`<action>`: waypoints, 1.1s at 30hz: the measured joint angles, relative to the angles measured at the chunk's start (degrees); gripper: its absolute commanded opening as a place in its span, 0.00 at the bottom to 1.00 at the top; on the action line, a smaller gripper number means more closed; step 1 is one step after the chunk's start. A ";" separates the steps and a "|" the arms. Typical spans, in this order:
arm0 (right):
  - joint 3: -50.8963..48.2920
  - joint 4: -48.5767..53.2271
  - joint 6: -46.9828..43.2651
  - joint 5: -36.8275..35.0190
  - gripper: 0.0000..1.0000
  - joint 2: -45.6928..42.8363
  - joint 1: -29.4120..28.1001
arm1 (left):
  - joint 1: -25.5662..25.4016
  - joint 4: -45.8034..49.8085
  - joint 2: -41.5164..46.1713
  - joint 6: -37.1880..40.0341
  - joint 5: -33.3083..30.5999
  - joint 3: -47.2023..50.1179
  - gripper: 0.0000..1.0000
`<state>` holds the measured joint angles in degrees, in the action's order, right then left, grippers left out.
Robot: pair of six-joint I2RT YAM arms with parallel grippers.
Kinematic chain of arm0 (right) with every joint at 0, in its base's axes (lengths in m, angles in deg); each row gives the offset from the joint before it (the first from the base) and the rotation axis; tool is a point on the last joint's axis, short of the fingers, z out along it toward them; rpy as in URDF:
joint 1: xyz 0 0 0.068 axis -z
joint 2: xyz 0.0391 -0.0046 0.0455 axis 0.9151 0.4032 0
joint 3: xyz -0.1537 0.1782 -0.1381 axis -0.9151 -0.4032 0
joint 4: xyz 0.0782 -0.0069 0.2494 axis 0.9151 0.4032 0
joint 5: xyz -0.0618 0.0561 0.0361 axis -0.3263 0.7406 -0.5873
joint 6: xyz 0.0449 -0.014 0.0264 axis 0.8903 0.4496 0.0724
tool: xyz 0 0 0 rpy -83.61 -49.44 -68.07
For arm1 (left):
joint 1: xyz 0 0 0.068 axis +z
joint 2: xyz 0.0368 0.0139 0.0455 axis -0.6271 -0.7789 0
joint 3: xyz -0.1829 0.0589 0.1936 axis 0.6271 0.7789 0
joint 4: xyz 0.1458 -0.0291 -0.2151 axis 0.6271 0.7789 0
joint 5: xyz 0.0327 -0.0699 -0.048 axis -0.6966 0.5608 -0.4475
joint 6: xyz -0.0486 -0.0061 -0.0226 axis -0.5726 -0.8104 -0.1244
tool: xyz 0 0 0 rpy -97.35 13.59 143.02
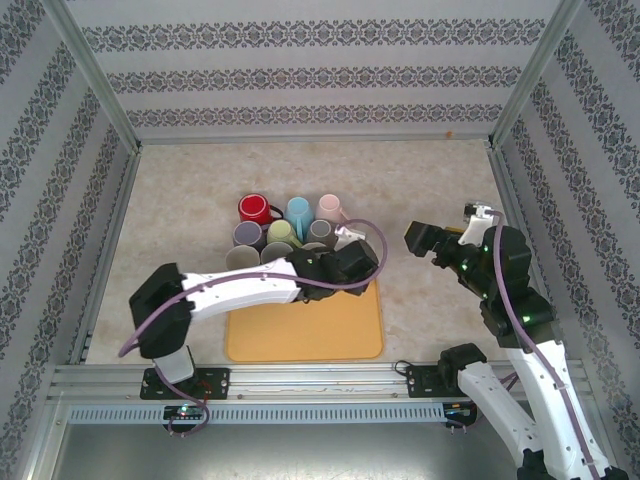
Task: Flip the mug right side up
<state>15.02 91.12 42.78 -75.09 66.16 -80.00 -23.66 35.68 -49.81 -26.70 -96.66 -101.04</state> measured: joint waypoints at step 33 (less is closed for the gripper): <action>36.89 7.13 -32.98 -1.92 0.98 60.24 -16.31 | 17.99 9.51 47.39 20.22 0.31 19.80 0.67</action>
<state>51.92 98.25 9.79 -77.01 126.40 -96.31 -5.67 45.19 -2.42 -6.48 -96.36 -81.24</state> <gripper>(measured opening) 0.978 0.655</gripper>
